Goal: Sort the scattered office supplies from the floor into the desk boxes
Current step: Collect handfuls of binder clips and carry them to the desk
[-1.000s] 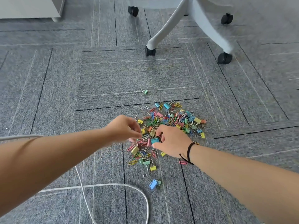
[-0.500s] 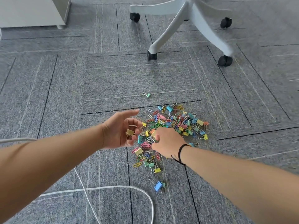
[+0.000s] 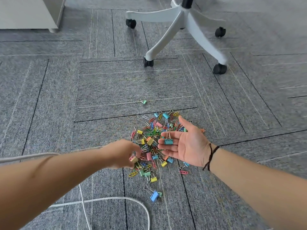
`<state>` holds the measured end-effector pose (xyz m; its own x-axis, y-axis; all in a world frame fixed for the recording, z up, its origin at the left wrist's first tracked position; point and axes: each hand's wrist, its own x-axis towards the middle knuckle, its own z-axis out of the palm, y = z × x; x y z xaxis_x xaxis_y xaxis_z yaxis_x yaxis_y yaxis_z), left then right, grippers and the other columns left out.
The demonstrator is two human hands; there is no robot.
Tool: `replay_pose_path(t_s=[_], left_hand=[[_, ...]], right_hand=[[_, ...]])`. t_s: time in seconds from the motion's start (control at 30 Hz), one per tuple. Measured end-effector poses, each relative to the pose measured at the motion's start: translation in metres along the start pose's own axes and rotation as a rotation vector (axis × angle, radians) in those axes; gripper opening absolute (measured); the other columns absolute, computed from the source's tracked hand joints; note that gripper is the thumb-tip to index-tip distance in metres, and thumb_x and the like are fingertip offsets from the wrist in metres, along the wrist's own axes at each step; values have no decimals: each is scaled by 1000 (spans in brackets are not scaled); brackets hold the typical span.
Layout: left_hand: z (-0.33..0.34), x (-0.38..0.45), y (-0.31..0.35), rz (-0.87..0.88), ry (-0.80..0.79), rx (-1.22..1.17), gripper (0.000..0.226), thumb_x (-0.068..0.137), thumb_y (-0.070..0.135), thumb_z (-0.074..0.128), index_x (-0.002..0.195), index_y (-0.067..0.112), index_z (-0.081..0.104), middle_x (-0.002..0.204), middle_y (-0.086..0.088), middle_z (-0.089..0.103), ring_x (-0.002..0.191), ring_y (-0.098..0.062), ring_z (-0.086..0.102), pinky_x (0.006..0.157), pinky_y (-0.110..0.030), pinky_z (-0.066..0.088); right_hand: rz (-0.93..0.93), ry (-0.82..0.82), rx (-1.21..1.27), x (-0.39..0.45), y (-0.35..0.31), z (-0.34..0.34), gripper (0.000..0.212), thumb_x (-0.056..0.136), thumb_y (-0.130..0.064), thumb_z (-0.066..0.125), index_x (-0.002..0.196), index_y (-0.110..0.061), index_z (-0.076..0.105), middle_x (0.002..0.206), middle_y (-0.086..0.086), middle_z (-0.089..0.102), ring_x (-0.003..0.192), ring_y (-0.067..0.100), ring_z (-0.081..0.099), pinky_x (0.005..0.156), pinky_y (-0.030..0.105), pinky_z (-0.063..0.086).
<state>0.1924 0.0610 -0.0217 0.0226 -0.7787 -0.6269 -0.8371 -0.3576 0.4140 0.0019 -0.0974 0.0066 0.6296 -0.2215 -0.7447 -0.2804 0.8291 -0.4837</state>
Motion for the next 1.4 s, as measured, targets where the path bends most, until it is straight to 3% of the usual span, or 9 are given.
replay_pose_path(t_s=[0.3,0.4,0.47,0.6,0.73,0.83,0.97,1.23,1.4], left_hand=[[2,2,-2,77,50,81,15,91,35,71,94,32,56,98,14,59,96,-6,58,90,-22,51],[2,3,-6,75,-2,28,14,91,29,72,87,29,58,98,15,62,93,-2,59,80,-15,50],[-3,3,-8,2,-42,-233,9,89,19,72,86,20,63,94,8,65,81,-5,59,64,-14,48],[-27,-7,-10,-62,-274,-1304,22,82,0,66,100,9,55,81,-10,62,59,-14,47,48,-20,35],[-46,-15,-12,-9,-277,-1666,33,70,9,57,103,7,54,76,-9,56,61,-18,49,50,-24,42],[-51,-17,-11,-53,-218,-1692,23,81,32,61,83,9,61,76,-8,58,63,-19,52,55,-23,44],[-45,-13,-16,-136,-99,-1688,52,88,51,60,58,12,44,70,-9,55,59,-20,50,46,-22,41],[-43,-7,-15,-181,-71,-1736,50,86,61,60,76,12,60,63,-3,48,54,-18,47,52,-23,46],[-32,5,-8,-257,95,-1012,47,77,43,77,104,7,65,67,1,55,52,-10,45,50,-23,43]], right_hand=[[15,207,-93,12,6,-2,80,89,-78,38,99,-3,66,93,21,70,83,32,67,93,46,52],[47,255,-137,14,8,-4,79,91,-76,34,93,-3,63,87,21,69,76,31,66,76,40,55],[59,271,-171,15,10,-3,76,94,-74,33,89,-3,61,84,20,68,73,31,65,71,37,55],[55,281,-172,17,11,3,70,98,-65,37,73,-4,60,75,19,66,67,29,64,66,35,55],[39,315,-186,23,12,12,60,100,-50,49,57,-9,54,59,13,58,61,27,60,75,40,52],[42,323,-289,26,15,18,48,100,-33,56,58,-11,49,54,8,51,54,22,53,68,38,48],[47,324,-470,28,18,23,47,100,-30,58,57,-15,47,52,0,45,42,13,35,48,25,31],[76,164,-315,23,10,31,21,100,-25,56,97,-9,68,53,-3,33,48,12,28,53,26,36],[77,103,-299,20,10,30,21,98,-24,57,101,-7,68,55,-2,31,50,14,30,56,29,30]])
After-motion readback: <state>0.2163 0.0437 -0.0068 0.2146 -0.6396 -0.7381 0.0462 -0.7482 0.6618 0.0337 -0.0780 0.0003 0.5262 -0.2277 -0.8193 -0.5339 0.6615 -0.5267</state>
